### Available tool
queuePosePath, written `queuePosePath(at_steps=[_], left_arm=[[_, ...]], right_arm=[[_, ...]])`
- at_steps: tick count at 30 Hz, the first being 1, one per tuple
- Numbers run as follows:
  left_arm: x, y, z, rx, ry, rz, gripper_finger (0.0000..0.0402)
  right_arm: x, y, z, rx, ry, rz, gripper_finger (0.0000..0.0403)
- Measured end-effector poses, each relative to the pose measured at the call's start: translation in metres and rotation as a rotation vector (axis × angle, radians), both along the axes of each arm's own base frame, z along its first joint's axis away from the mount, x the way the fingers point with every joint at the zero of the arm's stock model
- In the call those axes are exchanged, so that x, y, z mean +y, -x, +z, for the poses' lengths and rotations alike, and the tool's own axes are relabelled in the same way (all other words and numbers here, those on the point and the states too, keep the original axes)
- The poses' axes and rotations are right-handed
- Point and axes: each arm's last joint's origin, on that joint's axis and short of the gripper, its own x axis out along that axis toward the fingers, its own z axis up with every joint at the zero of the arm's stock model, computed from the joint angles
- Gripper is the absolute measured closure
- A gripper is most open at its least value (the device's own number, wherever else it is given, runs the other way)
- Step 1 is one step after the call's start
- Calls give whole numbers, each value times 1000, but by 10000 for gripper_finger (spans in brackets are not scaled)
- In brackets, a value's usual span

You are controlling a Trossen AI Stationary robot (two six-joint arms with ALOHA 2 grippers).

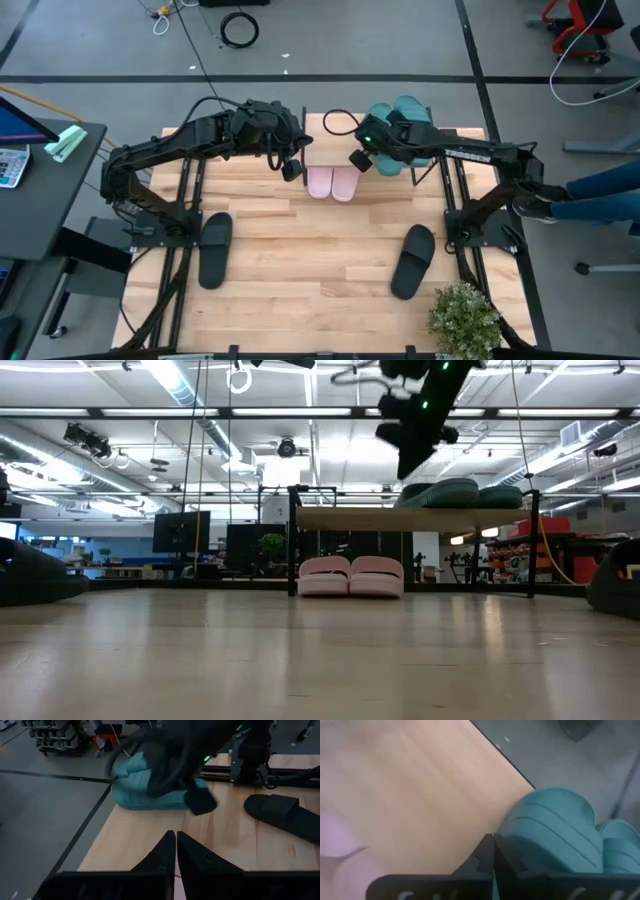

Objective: Pick and place slides into the shelf
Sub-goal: Put the right black slides on the shelf

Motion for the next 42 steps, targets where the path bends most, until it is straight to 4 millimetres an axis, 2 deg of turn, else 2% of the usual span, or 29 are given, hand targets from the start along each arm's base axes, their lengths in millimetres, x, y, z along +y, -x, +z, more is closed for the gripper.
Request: queuePosePath(at_steps=[4,7,12,15,18,23,29,32,35,38,40,42], left_arm=[[-1,1,-1,0,37,16,390],[-5,2,-6,50,54,10,396],[-21,6,-14,161,75,-36,389],[-38,6,-17,192,99,-74,380],[-58,7,-20,214,126,-119,381],[-92,12,-24,286,120,-228,397],[-122,17,-24,280,155,-291,384],[-132,19,-24,283,150,-327,385],[-138,20,-24,285,147,-347,394],[-141,21,-24,287,149,-355,397],[-142,22,-25,292,150,-359,392],[-144,23,-25,296,148,-365,386]], right_arm=[[27,14,24,-86,-67,122,397],[56,30,38,-162,-219,224,397],[128,47,48,-208,-402,405,400],[177,53,44,-211,-464,495,399],[220,57,30,-206,-433,527,400],[265,51,-3,-172,-320,570,399],[289,30,-45,50,-212,760,395],[291,21,-58,142,-129,869,395],[288,11,-62,188,-46,972,395],[283,0,-57,53,-116,873,395],[279,2,-55,15,-218,782,395],[277,9,-55,51,-290,742,391]])
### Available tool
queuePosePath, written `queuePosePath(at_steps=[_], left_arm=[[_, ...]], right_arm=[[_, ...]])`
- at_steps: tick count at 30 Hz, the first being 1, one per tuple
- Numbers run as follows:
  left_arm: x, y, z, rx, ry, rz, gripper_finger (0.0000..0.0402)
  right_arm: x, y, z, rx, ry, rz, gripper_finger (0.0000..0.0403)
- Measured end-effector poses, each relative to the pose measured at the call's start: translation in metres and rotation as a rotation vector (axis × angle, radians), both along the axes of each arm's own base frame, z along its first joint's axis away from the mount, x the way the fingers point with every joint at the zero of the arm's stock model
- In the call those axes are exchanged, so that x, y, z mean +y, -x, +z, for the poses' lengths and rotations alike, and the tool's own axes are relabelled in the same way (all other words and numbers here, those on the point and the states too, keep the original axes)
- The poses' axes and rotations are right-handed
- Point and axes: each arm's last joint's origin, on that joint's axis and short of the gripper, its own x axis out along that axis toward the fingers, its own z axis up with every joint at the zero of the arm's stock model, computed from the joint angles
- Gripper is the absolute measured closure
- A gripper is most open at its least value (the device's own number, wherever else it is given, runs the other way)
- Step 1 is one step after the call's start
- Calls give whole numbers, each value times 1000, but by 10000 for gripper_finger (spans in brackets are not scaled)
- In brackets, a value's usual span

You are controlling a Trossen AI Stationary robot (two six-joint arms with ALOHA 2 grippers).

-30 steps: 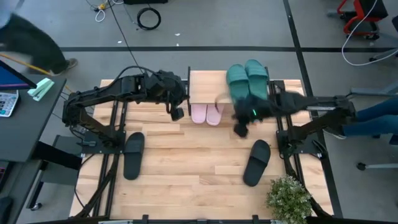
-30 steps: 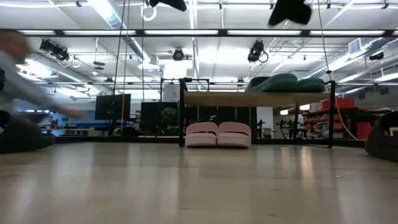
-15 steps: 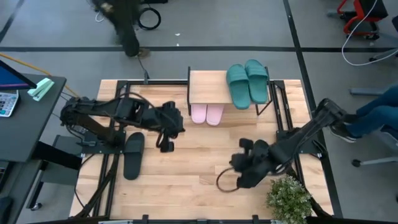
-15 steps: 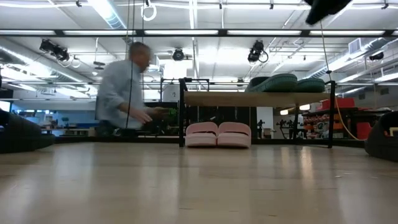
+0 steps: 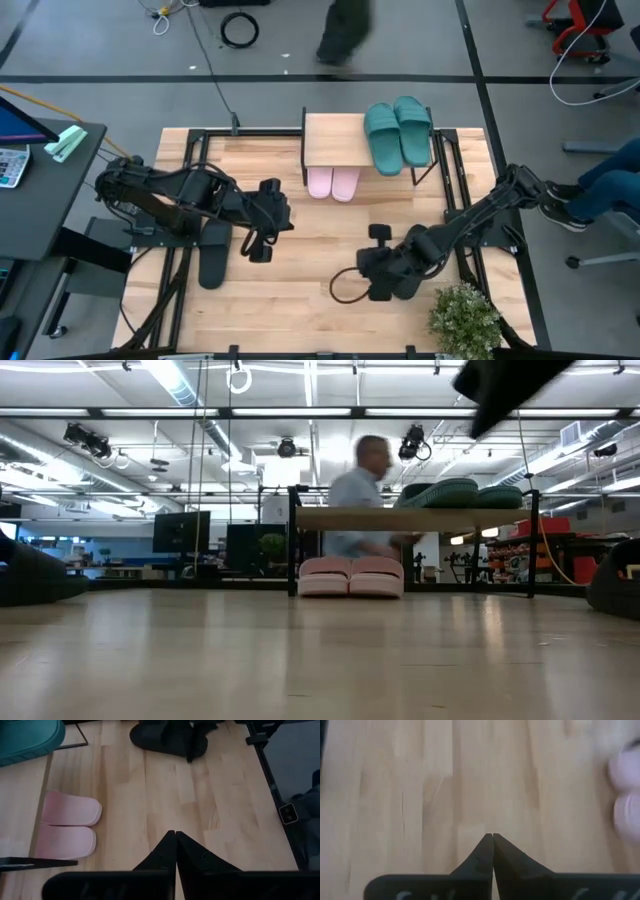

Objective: Pick and place slides into the shelf
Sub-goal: Put the right black slides on the shelf

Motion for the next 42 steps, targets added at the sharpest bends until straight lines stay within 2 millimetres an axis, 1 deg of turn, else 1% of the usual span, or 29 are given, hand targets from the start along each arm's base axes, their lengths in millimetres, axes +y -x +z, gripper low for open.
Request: queuePosePath(at_steps=[3,8,12,15,18,22,24,27,31,38,42], left_arm=[[0,0,0,6,-2,0,381],[1,3,-3,42,-13,0,393],[1,4,-4,58,-17,0,397],[1,4,-4,63,-18,0,388],[1,4,-4,63,-18,1,380],[1,4,-4,63,-22,-2,382],[1,4,-4,63,-24,-5,388],[1,4,-4,63,-19,0,396],[2,4,-4,64,-19,1,396],[2,4,-4,64,-19,1,375],[0,5,-4,64,-18,-3,378]], right_arm=[[0,13,-6,124,4,-33,370],[-1,27,-18,294,14,-189,313],[4,35,-23,344,20,-268,271],[9,40,-28,366,24,-341,247],[15,47,-42,399,52,-410,231],[17,60,-64,483,152,-461,226],[16,64,-69,532,236,-486,230],[12,69,-71,565,340,-520,236],[12,67,-72,547,337,-529,238],[13,68,-73,514,352,-558,238],[4,79,-86,553,409,-575,238]])
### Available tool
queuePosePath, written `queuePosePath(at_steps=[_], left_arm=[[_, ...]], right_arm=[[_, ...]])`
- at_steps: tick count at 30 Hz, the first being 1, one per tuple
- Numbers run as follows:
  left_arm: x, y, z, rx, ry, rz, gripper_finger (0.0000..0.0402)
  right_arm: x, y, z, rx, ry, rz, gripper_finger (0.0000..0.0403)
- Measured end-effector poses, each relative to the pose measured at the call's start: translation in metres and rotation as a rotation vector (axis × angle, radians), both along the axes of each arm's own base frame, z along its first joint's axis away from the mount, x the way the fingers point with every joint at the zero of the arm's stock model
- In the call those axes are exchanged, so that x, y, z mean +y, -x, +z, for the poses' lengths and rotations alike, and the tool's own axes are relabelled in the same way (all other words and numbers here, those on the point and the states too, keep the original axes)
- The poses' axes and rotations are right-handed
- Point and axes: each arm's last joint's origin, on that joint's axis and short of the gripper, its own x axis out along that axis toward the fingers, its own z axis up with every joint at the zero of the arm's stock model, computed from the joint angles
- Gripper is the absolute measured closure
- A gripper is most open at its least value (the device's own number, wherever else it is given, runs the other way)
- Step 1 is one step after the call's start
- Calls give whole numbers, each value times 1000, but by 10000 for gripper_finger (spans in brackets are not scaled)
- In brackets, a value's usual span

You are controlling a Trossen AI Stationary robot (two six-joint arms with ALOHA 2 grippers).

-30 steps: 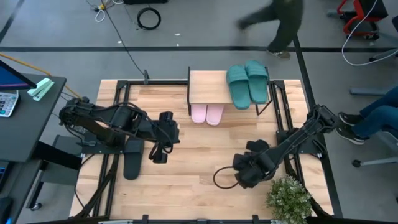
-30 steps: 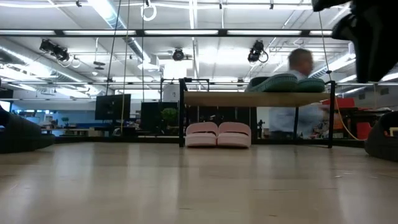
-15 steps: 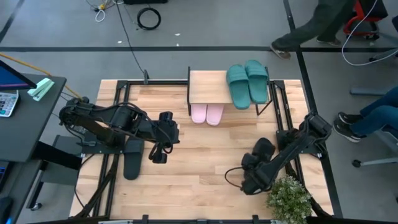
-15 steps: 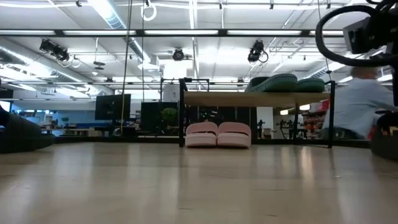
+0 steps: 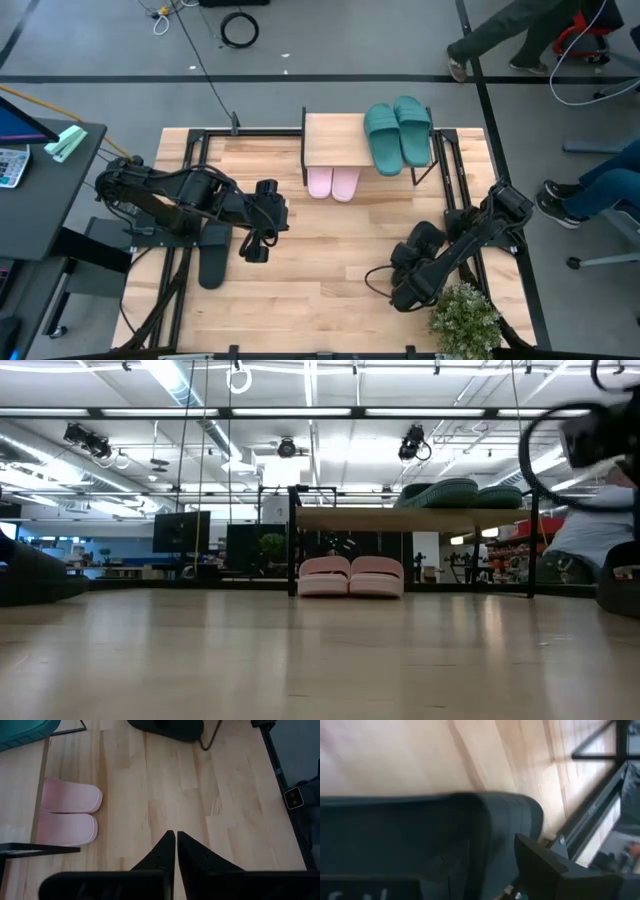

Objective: Pick and place slides into the shelf
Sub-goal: Put the right black slides on the shelf

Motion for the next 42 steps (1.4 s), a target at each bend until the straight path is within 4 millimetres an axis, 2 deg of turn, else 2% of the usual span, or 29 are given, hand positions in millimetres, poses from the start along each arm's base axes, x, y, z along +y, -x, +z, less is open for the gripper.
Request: queuePosePath(at_steps=[5,9,12,16,18,24,30,33,36,42], left_arm=[[-2,1,0,1,2,-3,393],[-4,1,0,1,2,-13,395],[-6,2,0,1,4,-17,386],[-6,2,0,1,3,-19,376],[-6,2,0,0,3,-18,377],[-6,2,0,0,1,-21,393],[-6,2,0,0,0,-22,392],[-6,2,0,0,0,-22,382],[-6,2,0,0,-1,-23,376],[-6,2,0,0,-18,-43,385]], right_arm=[[-12,15,-18,58,43,-28,238],[-18,21,-21,61,66,-50,251],[-17,21,-17,38,55,-60,293],[-13,16,-5,-15,17,-49,372],[-12,13,2,-50,9,-15,389],[-9,-6,37,-305,98,126,386],[-18,-40,101,-606,363,331,386],[-35,-55,134,-647,518,378,388],[-64,-74,160,-591,590,361,393],[-139,-112,183,-493,572,312,393]])
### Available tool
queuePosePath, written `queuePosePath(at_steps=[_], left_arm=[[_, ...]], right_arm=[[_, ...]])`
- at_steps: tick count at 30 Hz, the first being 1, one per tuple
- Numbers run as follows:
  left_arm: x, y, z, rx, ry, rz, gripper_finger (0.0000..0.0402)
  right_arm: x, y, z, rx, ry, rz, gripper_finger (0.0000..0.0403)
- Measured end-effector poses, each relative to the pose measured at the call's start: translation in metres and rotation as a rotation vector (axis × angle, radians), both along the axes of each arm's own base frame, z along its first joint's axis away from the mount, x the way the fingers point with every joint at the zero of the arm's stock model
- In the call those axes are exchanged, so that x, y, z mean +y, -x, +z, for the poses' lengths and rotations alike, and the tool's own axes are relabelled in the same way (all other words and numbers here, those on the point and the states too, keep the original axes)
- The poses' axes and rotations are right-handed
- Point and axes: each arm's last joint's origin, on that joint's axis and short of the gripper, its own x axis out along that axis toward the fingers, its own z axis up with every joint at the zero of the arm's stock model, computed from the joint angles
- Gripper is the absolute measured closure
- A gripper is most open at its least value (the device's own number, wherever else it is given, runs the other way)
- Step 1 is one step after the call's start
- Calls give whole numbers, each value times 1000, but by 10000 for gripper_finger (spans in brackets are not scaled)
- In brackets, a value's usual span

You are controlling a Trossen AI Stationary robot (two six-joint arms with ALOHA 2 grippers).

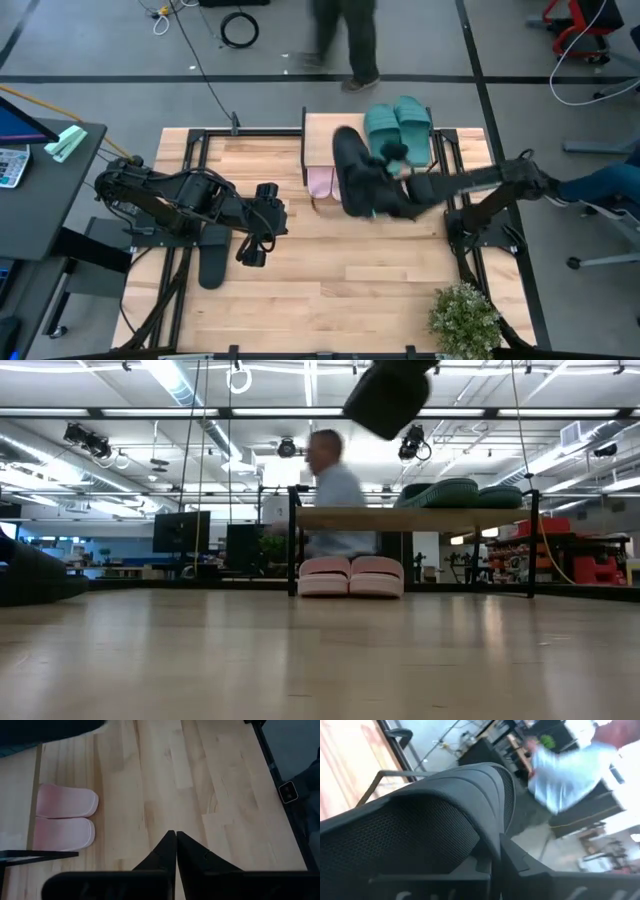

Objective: Pick and place slides into the shelf
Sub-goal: Put the right black slides on the shelf

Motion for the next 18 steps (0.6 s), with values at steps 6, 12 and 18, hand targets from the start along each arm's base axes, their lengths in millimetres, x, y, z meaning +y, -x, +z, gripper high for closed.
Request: queuePosePath(at_steps=[6,12,18], left_arm=[[0,0,0,2,-1,0,397],[0,1,-1,8,-6,-4,380],[0,1,-1,9,-37,-40,382]], right_arm=[[-82,-21,7,-58,-87,15,393],[-131,-21,-11,-4,-161,-34,393],[-158,-33,-42,75,-207,-74,393]])
